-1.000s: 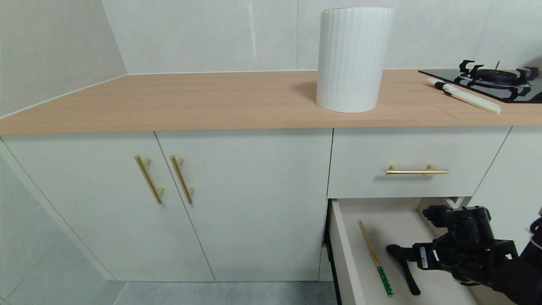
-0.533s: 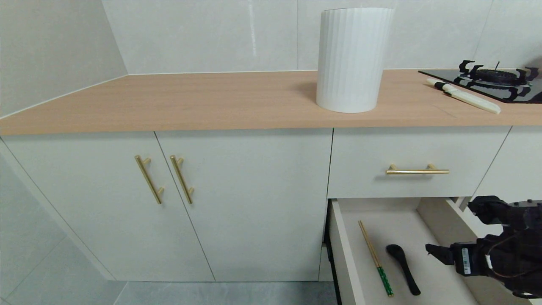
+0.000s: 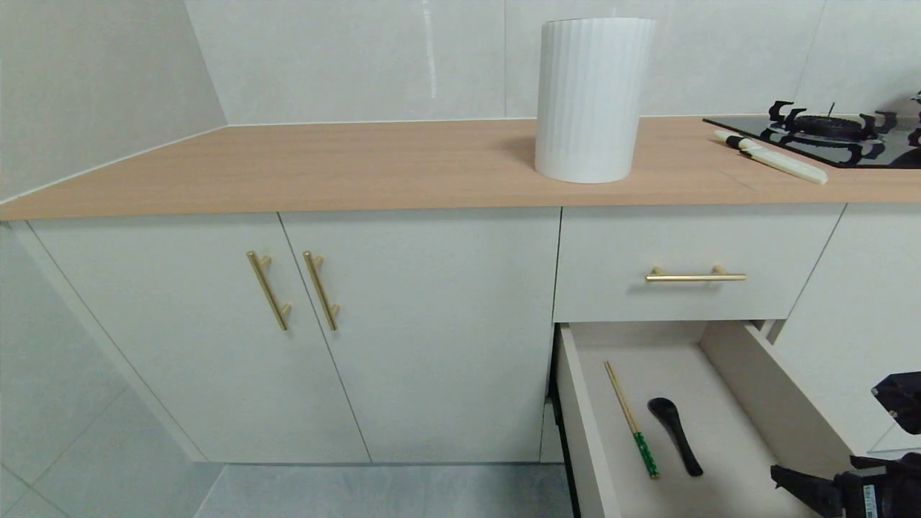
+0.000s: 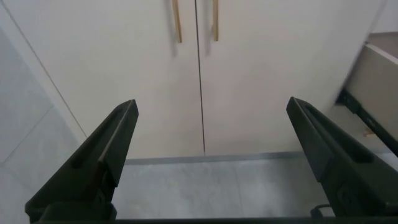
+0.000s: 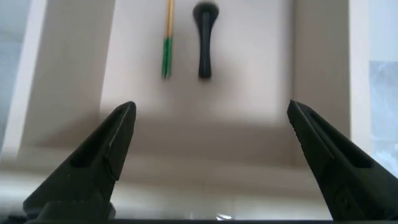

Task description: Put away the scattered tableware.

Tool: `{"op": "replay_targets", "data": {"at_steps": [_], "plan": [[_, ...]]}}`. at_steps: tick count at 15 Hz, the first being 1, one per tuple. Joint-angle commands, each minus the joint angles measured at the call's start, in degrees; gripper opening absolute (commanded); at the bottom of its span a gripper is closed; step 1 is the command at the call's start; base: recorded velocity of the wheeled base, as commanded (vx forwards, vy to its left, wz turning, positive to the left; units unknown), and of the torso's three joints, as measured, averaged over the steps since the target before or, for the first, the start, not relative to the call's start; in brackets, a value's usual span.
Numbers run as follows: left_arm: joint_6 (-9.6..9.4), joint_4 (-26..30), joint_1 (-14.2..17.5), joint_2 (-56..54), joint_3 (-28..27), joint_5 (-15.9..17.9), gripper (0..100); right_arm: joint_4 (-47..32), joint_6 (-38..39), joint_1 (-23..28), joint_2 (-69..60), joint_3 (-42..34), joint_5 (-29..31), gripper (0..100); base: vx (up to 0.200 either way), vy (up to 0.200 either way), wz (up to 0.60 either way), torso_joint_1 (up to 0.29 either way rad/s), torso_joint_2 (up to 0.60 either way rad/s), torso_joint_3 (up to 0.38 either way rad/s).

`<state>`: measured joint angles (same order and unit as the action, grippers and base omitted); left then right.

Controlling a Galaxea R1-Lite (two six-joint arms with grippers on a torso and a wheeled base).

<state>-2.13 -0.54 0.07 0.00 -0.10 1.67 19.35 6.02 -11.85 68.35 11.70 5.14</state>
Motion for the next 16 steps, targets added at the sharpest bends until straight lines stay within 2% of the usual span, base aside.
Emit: {"op": "replay_targets", "data": {"at_steps": [1, 5, 7, 9, 16], "plan": [[0.02, 0.01, 0.01, 0.0, 0.01, 0.0, 100, -0.1, -0.05, -0.02, -3.67, -0.54, -0.22, 100, -0.2, 0.0, 0.0, 0.002, 0.0, 0.002], [0.55, 0.01, 0.01, 0.0, -0.08, 0.0, 100, -2.3, -0.13, -0.02, -4.72, -0.54, -0.31, 100, -0.2, 0.0, 0.0, 0.0, 0.0, 0.005], [0.99, -0.08, 0.01, 0.0, -0.08, -0.18, 100, -5.37, -0.13, -0.1, -3.84, -0.45, -1.28, 100, 0.0, 0.0, 0.0, 0.0, 0.0, 0.0], [0.99, -0.08, 0.01, 0.0, -0.08, -0.18, 100, -7.92, -0.05, -0.02, -2.61, -0.19, -6.02, 100, 0.0, 0.0, 0.0, 0.0, 0.0, 0.0], [1.17, -0.08, 0.01, 0.0, -0.08, -0.26, 100, -8.01, 3.82, -0.02, 10.92, 3.5, -6.64, 100, 0.0, 0.0, 0.0, 0.0, 0.0, 0.0]]}}
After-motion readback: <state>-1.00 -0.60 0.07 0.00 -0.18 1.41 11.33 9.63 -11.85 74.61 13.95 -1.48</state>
